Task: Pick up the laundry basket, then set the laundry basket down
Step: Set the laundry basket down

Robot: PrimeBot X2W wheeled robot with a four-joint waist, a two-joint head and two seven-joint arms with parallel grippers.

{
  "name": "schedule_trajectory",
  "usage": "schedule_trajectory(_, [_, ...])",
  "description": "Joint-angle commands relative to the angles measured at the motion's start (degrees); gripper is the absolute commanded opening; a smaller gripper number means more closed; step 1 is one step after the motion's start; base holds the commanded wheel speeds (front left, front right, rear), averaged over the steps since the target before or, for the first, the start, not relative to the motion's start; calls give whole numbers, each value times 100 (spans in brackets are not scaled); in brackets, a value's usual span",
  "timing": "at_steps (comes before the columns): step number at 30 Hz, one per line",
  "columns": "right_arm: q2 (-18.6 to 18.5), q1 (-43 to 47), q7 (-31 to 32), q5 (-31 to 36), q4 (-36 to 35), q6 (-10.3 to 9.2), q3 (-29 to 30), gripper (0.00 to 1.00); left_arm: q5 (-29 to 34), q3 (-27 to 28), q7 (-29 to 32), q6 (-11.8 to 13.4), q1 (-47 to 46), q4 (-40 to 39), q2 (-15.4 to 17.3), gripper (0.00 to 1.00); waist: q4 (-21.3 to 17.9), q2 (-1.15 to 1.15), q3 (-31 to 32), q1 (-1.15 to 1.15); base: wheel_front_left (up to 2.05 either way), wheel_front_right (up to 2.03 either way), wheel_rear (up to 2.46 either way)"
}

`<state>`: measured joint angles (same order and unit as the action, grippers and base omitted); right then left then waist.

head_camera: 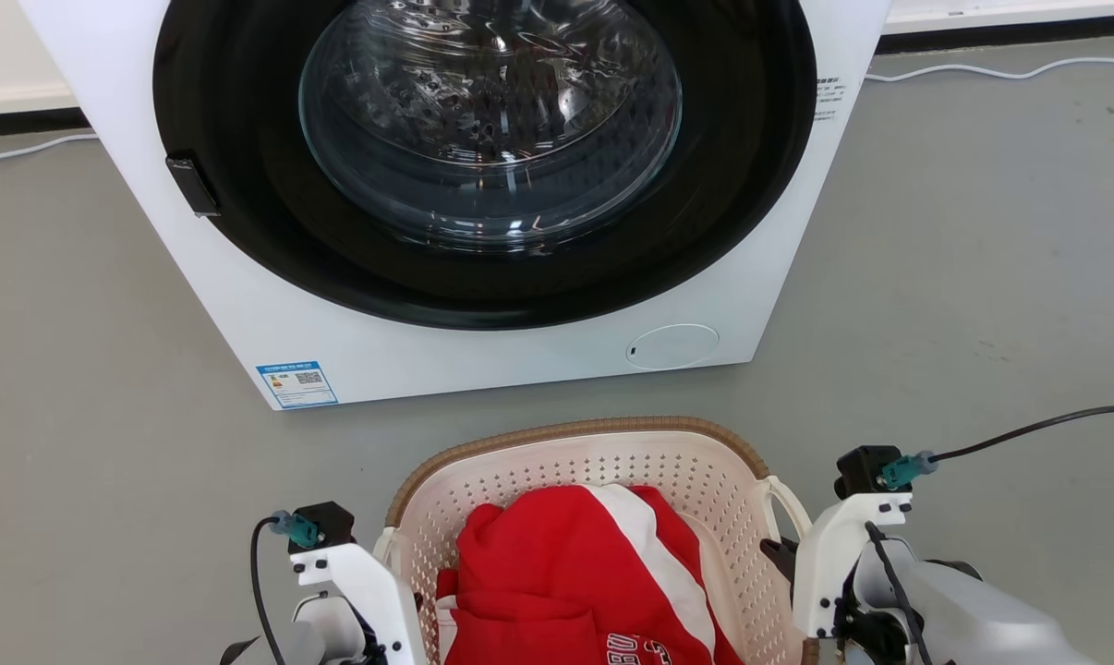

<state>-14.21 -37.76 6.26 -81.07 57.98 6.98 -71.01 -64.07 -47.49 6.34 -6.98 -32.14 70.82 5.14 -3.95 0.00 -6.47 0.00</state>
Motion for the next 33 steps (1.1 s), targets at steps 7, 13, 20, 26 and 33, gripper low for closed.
schedule_trajectory(7, [-79, -148, -149, -94, -113, 51, -57, 0, -83, 49, -127, -51, -213, -59, 146, 0, -15, 0, -79, 0, 0, 0, 0])
schedule_trajectory(13, [-110, -281, -193, -95, -93, 51, -85, 0, -97, -17, -202, -51, -326, -54, 193, 0, -37, 0, -252, 0, 0, 0, 0])
schedule_trajectory(20, [-131, -416, -360, -144, -131, 51, -91, 0, -38, -91, -560, -51, -571, -39, 224, 0, -30, 0, -646, 0, 0, 0, 0])
schedule_trajectory(26, [-188, -557, -667, -123, -139, 51, -89, 0, 20, -143, -920, -51, -847, -23, 261, 0, -2, 0, -1159, 0, 0, 0, 0])
schedule_trajectory(33, [-244, -776, -1138, -104, -182, 51, -52, 0, 85, -189, -1333, -51, -1210, -53, 284, 0, 58, 0, -1859, 0, 0, 0, 0])
